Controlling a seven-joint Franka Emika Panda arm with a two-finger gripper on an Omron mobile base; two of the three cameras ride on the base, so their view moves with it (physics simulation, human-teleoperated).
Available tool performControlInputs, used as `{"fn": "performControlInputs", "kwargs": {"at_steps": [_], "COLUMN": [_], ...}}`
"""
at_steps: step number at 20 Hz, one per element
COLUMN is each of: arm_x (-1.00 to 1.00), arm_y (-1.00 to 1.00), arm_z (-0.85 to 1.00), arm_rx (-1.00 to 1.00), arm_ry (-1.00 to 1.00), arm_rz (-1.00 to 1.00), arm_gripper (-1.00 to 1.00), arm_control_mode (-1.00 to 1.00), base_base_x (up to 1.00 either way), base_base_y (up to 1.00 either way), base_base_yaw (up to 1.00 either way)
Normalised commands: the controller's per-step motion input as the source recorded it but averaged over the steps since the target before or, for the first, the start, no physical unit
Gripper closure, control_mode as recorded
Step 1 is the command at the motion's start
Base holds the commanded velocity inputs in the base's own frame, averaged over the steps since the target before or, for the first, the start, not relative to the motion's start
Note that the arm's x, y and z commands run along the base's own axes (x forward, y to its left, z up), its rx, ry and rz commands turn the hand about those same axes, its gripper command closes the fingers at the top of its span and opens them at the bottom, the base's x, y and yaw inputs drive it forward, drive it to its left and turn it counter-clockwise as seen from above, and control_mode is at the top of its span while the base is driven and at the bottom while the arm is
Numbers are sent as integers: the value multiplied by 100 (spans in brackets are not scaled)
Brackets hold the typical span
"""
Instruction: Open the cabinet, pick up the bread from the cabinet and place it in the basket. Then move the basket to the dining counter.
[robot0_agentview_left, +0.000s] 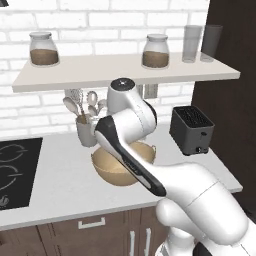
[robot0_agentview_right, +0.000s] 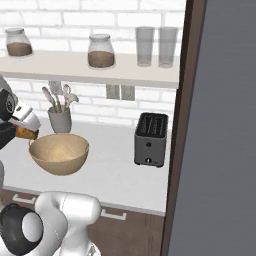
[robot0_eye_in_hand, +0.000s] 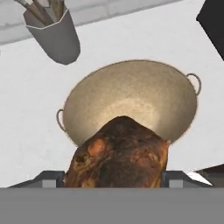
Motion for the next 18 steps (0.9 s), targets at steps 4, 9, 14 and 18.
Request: {"fn": "performControlInputs", "kwargs": {"at_steps": [4,9,14,18], "arm_x": [70,74,63,48], "arm_y": [-25,-18,0,0], "arm_z": [-79,-73,-77,-39], "arm_rx": [-7,-8,-5,0], "arm_ry": [12,8,7,10], "arm_rz": [16,17,14,10], "arm_gripper": [100,100,100,100], "arm_control_mode": [-100,-100,-100,-100], "base_base_x": [0,0,0,0], "base_base_y": [0,0,0,0], "base_base_yaw": [0,0,0,0]}}
